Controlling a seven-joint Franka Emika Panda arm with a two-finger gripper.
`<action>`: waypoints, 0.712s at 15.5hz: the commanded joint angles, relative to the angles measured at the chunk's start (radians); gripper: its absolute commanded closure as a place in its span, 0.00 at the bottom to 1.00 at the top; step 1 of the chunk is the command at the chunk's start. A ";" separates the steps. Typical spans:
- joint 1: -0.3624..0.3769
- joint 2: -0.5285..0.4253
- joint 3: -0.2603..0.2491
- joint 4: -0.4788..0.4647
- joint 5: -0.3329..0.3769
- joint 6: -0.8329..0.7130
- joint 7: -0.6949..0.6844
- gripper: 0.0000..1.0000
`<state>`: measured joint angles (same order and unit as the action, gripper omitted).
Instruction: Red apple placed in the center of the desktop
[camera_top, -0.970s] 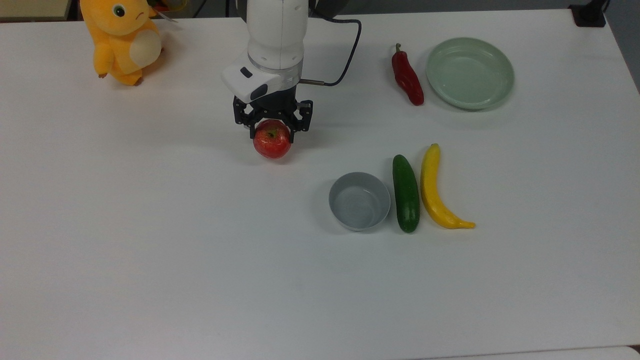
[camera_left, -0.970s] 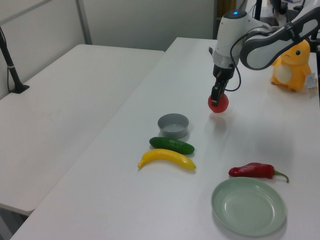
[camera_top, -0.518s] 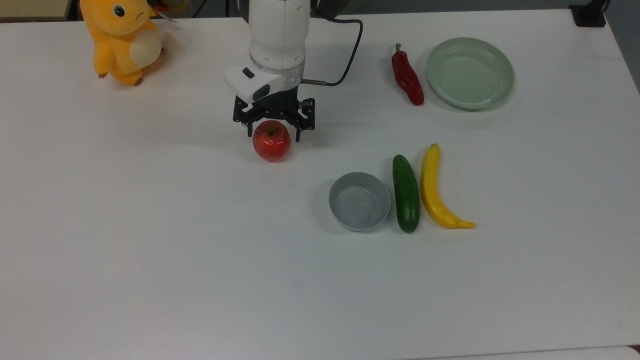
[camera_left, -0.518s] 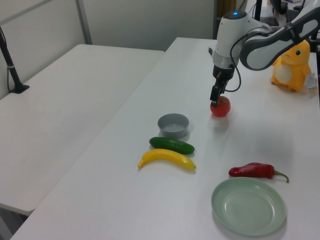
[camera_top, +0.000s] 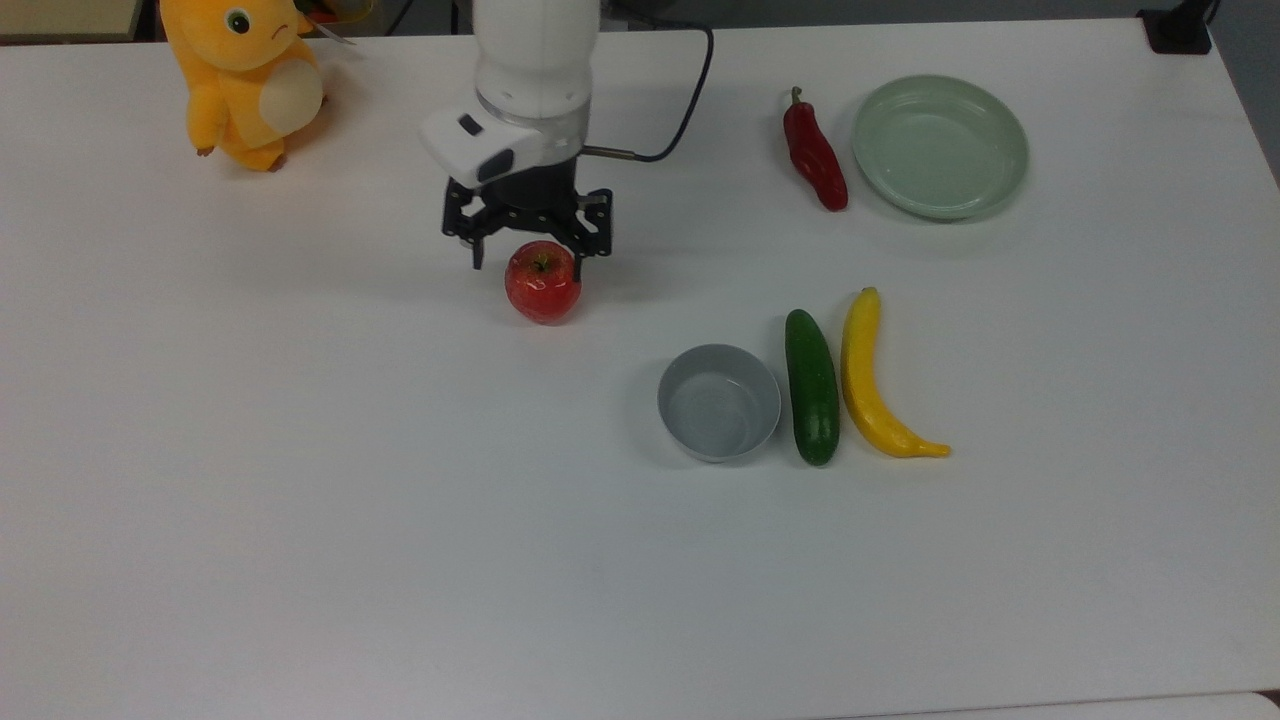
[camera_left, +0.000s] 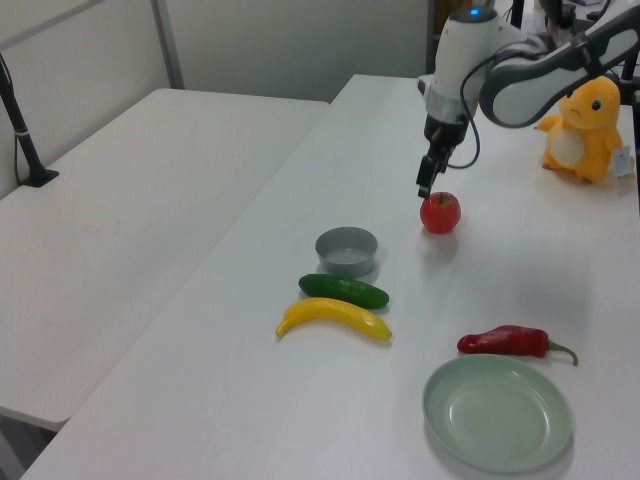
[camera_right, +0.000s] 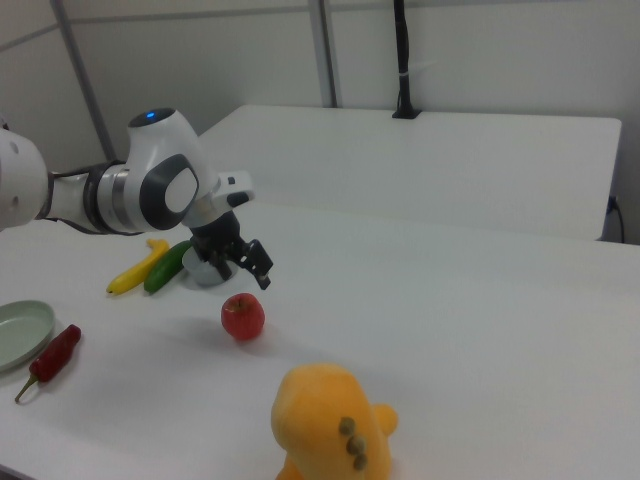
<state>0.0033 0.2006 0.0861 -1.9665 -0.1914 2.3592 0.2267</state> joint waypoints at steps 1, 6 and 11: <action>-0.046 -0.073 0.007 -0.009 0.000 0.006 -0.012 0.00; -0.069 -0.188 0.007 -0.005 0.001 -0.154 -0.013 0.00; -0.048 -0.199 0.007 0.077 0.151 -0.348 -0.010 0.00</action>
<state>-0.0605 0.0000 0.0914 -1.9151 -0.1163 2.0491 0.2249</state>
